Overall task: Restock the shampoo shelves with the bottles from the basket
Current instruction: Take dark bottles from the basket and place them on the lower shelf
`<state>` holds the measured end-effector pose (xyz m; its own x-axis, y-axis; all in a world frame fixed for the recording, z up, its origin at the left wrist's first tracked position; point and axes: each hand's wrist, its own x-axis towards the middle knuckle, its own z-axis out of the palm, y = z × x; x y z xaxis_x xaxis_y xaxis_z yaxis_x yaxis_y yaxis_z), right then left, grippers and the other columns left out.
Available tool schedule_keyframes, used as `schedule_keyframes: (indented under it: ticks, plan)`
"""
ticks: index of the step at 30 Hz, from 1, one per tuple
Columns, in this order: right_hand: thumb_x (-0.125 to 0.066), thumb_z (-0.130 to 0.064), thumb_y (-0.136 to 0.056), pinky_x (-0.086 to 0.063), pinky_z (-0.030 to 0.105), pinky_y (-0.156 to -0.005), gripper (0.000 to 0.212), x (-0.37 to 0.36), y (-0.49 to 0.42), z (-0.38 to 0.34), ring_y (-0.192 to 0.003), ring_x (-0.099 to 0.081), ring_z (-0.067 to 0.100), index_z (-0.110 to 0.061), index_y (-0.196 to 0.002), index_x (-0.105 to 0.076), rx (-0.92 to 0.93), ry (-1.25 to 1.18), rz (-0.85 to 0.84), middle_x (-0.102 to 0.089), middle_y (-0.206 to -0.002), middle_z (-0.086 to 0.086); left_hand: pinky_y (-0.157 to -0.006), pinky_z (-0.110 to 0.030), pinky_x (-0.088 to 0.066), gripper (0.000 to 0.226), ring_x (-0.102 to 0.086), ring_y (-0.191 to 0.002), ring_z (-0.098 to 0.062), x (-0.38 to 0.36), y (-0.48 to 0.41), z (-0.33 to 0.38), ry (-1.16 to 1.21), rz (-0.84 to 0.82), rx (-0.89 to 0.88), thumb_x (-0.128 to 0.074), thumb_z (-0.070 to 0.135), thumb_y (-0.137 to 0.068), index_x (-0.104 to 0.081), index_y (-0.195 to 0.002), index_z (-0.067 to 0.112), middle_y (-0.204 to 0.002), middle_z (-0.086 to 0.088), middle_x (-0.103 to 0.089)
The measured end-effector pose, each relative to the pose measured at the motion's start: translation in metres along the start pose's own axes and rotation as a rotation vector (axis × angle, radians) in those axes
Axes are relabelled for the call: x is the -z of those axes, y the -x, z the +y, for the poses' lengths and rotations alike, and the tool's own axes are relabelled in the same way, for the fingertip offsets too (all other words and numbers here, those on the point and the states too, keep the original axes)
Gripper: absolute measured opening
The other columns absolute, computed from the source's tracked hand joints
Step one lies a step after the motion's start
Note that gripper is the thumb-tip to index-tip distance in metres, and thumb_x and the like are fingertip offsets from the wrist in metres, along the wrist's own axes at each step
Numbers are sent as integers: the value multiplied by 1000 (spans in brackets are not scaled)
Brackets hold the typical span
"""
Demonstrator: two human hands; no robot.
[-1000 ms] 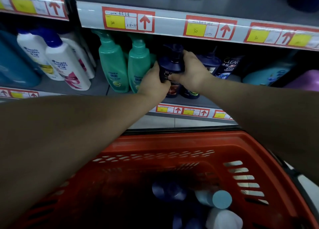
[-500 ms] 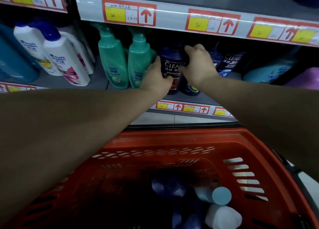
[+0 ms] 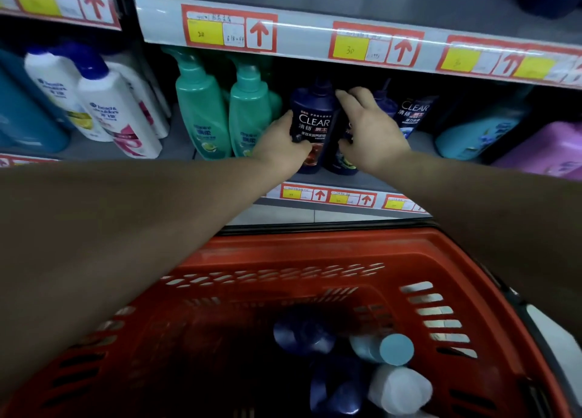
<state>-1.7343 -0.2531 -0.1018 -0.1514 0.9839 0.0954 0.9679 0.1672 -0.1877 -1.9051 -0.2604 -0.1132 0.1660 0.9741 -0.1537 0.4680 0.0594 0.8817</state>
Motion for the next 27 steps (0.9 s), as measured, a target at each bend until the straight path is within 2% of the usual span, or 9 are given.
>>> schedule_keyframes:
  ticks: [2,4,6,9,12,16,19,21,27]
  plan:
    - [-64,-14,-85,-52,47,-89,82,9,5,-1,-123,-51,39,-16,-155,-21,-5,-8,-50,-23,-157,7,-90,-19,-41,50,-56,-109,-17,10,10,8,-24,-48,22,-54,12,-92,-42,-141,14,-127,-1,-57]
    - [-64,-19,-86,-52,48,-91,82,18,16,-4,-121,-52,39,-17,-155,-20,-11,-44,-67,-27,-152,9,-81,-18,-39,49,-53,-100,-14,19,20,13,-67,-133,40,-54,14,-94,-42,-141,13,-127,-1,-57]
    - [-62,-22,-88,-51,46,-91,66,29,30,-12,-114,-56,38,-15,-148,-35,15,-76,-29,-41,-139,13,-82,-19,-38,49,-54,-101,-15,29,34,17,-171,-229,25,-55,20,-94,-42,-141,14,-131,-5,-57]
    - [-56,-26,-88,-52,44,-80,25,50,60,-29,-91,-61,31,-16,-110,-64,126,-122,56,-59,-102,7,-88,-15,-33,49,-54,-118,-14,42,60,23,-318,-258,-42,-53,31,-96,-44,-142,18,-137,-1,-54]
    - [-46,-34,-86,-52,42,-70,26,67,99,-51,-78,-59,24,-18,-90,-66,222,-172,81,-61,-83,-1,-91,-18,-35,36,-54,-119,-16,54,91,31,-401,-268,-165,-48,34,-98,-57,-129,18,-129,-1,-60]
    - [-52,-27,-86,-48,34,-67,17,69,155,-74,-77,-59,20,-16,-85,-65,279,-204,80,-58,-78,-5,-86,-30,-40,33,-57,-103,-22,61,132,27,-598,-342,-388,-42,33,-101,-65,-108,11,-100,-5,-60]
    - [-62,-17,-83,-47,31,-70,8,57,185,-83,-73,-60,18,-14,-83,-69,257,-250,-53,-66,-80,2,-93,-33,-42,33,-55,-110,-21,60,161,14,-673,-302,-549,-46,32,-97,-61,-120,12,-114,-6,-60]
    - [-63,-21,-80,-50,35,-71,9,46,197,-91,-71,-59,18,-16,-82,-70,205,-259,-123,-65,-78,1,-100,-37,-42,37,-52,-118,-20,57,177,2,-730,-220,-625,-48,33,-93,-59,-124,17,-128,-2,-55]
    - [-58,-47,-77,-52,36,-74,32,27,210,-100,-90,-64,22,-22,-94,-67,147,-237,-144,-68,-93,-3,-108,-38,-32,28,-39,-134,-19,47,205,-28,-831,-110,-779,-49,37,-85,-68,-102,27,-128,5,-58]
